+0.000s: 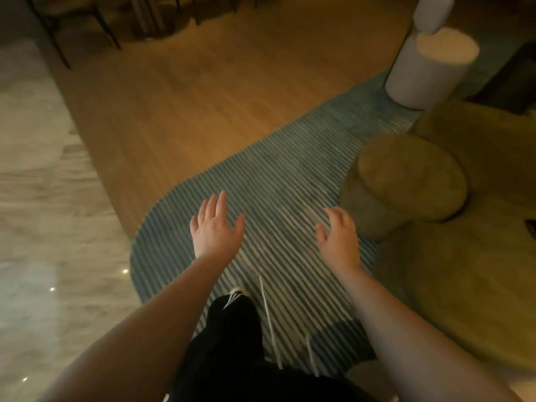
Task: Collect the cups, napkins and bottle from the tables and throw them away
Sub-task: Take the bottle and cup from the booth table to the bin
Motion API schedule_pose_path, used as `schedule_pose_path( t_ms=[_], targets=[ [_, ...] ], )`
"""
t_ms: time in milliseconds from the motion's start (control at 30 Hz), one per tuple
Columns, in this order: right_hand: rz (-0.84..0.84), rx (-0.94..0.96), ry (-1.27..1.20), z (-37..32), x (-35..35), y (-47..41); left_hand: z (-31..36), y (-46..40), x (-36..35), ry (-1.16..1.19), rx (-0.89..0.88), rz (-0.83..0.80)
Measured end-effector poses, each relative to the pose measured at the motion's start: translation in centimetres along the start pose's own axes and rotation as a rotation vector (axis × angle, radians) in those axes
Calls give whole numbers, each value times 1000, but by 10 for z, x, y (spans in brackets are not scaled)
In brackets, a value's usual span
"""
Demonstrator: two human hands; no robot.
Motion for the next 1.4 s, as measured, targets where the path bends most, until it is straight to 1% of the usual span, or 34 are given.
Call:
schedule_pose_path(
  t_ms=[167, 300, 400, 467, 633, 800, 933, 1033, 1167, 1267, 1400],
  targets=[
    [36, -44, -30, 9, 6, -149, 38, -163, -19, -12, -56, -13],
    [56, -101, -68, 9, 15, -297, 83, -319, -30, -2, -105, -52],
    [36, -136, -36, 9, 38, -412, 124, -437, -24, -33, -157, -91],
    [54, -159, -20, 12, 58, -479, 154, -509, -16, -43, -190, -73],
    [91, -228, -45, 32, 100, -623, 234, -664, -13, -28, -221, -76],
    [116, -261, -90, 72, 131, -776, 309, -808, -44, -21, -242, -105],
    [158, -271, -110, 122, 161, -921, 380, -943, -80, -42, -266, -124],
    [153, -276, -86, 161, 204, -1040, 441, -1046, -95, -86, -275, -149],
    [125, -308, -35, 199, 274, -1179, 536, -1170, -91, -81, -293, -143],
    [138, -305, -29, 218, 318, -1264, 602, -1250, -86, -54, -297, -127],
    [121, -306, -43, 246, 360, -1369, 674, -1356, -95, -31, -309, -148]
  ],
)
Point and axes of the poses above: each hand's wrist, its own y-axis away from the middle knuckle, its own x-axis out of the back of the hand, z = x × y, the point moved 3 cm from there along -y, towards the middle knuckle, and after that the axes turned 7 degrees about -z, right-handed, at the moved point
